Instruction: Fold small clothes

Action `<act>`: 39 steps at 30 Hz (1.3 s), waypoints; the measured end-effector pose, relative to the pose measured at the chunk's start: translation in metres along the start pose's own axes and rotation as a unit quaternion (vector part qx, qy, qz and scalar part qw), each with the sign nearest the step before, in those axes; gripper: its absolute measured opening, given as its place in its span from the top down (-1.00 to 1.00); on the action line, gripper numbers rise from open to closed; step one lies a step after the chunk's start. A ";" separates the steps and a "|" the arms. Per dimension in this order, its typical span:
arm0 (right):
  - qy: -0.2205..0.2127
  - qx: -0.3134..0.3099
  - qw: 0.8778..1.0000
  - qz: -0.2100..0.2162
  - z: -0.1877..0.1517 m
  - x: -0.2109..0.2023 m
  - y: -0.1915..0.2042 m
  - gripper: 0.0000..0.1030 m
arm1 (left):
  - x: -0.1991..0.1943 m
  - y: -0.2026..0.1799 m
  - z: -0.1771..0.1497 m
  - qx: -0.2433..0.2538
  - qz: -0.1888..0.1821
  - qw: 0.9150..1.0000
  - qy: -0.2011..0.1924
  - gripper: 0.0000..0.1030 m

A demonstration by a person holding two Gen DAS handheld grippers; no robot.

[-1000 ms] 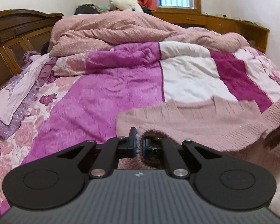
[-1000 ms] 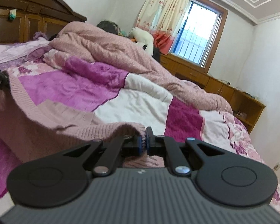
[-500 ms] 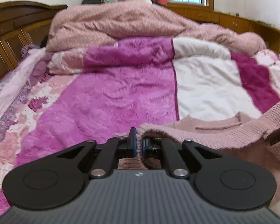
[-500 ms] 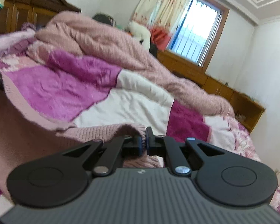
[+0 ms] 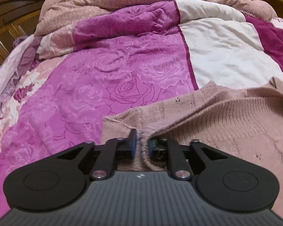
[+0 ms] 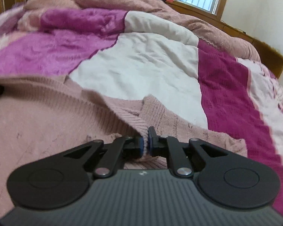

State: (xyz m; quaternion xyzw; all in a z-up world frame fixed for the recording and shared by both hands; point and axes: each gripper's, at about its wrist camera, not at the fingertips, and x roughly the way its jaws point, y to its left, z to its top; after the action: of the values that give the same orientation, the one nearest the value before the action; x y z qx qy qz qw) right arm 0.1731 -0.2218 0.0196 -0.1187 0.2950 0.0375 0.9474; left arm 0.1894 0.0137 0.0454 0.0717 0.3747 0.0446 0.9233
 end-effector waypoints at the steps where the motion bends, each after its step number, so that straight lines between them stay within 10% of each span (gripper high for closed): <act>1: -0.001 0.005 1.000 0.006 0.000 -0.003 -0.003 0.80 | -0.001 0.001 -0.001 0.003 0.001 1.000 0.002 0.28; 3: -0.005 0.012 1.000 0.014 0.001 -0.009 -0.008 0.52 | -0.007 0.006 0.000 -0.002 0.005 1.000 0.006 -0.16; 7: -0.021 0.025 0.999 0.020 0.004 -0.031 -0.021 0.07 | -0.021 0.025 0.002 -0.035 -0.031 0.999 0.022 -0.28; 18: -0.025 -0.007 0.998 0.065 -0.007 -0.070 -0.039 0.06 | -0.067 0.043 -0.005 -0.015 -0.117 0.992 0.039 -0.46; 31: -0.014 -0.054 0.996 0.063 -0.035 -0.045 -0.021 0.06 | -0.040 0.027 -0.024 0.077 -0.027 0.996 0.017 -0.43; 39: -0.021 -0.032 0.998 0.043 -0.030 -0.040 -0.025 0.08 | -0.029 0.038 -0.005 0.017 0.001 1.000 -0.007 -0.41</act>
State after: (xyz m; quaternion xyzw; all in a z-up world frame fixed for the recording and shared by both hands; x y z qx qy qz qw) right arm 0.1270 -0.2537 0.0241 -0.1351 0.2788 0.0899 0.9465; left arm 0.1646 0.0477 0.0682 0.0881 0.3689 0.0386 0.9245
